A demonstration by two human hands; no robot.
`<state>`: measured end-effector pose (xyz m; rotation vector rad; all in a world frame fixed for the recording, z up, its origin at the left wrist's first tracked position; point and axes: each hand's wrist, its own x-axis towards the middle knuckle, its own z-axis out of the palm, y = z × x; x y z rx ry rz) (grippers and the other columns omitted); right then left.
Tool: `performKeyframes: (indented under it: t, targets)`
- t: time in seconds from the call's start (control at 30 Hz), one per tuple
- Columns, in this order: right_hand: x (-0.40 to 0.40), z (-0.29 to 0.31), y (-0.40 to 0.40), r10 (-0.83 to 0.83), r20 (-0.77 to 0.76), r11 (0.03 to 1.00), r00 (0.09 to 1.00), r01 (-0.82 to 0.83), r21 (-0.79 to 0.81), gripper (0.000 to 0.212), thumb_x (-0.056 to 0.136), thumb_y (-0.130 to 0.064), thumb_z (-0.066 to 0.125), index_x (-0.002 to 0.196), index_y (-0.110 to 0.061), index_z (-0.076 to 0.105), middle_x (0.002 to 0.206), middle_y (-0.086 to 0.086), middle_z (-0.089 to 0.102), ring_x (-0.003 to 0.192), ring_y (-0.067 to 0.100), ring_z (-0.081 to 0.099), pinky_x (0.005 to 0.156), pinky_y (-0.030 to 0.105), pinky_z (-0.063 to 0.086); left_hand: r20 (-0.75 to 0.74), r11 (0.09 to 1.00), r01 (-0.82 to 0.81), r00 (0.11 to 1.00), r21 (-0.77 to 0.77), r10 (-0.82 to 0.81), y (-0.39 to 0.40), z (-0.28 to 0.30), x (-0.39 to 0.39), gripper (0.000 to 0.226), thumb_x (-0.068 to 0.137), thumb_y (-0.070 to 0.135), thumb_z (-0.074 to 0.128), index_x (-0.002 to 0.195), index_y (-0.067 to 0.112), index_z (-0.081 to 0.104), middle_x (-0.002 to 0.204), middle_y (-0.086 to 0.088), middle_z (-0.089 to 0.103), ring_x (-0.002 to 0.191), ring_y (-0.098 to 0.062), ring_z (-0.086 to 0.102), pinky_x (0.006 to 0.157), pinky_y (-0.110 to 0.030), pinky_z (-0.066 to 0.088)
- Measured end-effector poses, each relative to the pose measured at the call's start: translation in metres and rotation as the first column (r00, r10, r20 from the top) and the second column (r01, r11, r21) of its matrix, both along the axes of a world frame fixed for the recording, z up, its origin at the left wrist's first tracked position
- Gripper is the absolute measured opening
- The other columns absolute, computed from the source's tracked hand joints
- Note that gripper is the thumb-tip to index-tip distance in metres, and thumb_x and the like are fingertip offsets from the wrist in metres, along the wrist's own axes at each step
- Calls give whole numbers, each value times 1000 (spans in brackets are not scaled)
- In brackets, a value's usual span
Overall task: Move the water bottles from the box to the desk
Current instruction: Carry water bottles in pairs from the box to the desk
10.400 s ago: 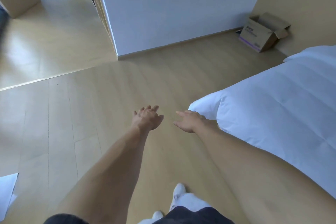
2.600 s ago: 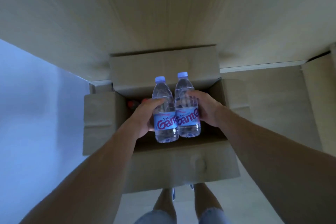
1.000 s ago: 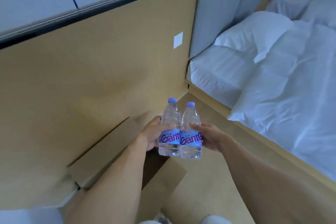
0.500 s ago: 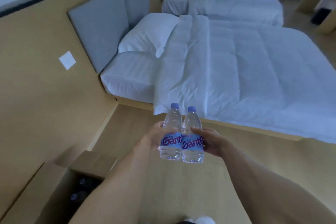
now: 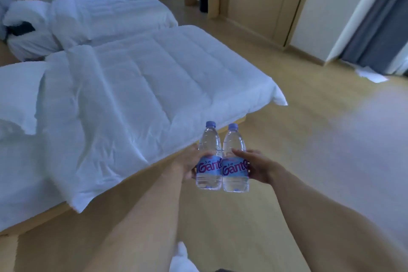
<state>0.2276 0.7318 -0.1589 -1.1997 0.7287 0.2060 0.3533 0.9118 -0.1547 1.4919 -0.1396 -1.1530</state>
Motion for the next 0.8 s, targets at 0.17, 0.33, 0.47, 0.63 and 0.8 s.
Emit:
performKeyframes:
  t: [0.17,0.33,0.47,0.63,0.8]
  targets:
    - [-38,4,-77,-243,-10,969,970,242,-40,55,76,-35,78,118,-3,65,82,8,75,74,20,73,65,34,58,-11,973,232,973,-23,-232,-104,5,-3,43,73,24,81,112,18,63,108,-15,72,97,-34,70,92,-60,54]
    - [-52,2,-150,-425,-20,903,905,422,-82,49,87,-34,73,123,-2,64,86,11,72,75,23,71,66,35,59,-11,944,329,944,-12,-329,-199,6,2,58,70,32,83,122,21,59,100,-8,73,85,-26,72,69,-42,58]
    - [-39,1,-211,-521,-13,852,853,519,-72,49,89,-34,71,126,-2,62,92,14,72,78,26,71,64,36,59,1,915,403,915,-14,-403,-275,0,27,49,81,29,78,125,19,59,100,-9,72,84,-27,70,71,-43,56]
    - [-19,5,-285,-611,-22,790,791,609,-64,52,88,-34,71,127,-1,62,104,19,71,88,30,70,74,42,60,19,873,488,873,11,-488,-369,1,63,46,84,25,77,126,21,58,104,-8,71,88,-26,69,75,-46,60]
    - [-10,12,-351,-673,-10,738,740,670,-78,63,80,-38,76,125,3,60,96,19,73,82,29,72,67,40,59,0,836,548,836,15,-548,-455,6,83,31,88,19,72,115,17,58,92,-8,69,75,-23,69,64,-38,59]
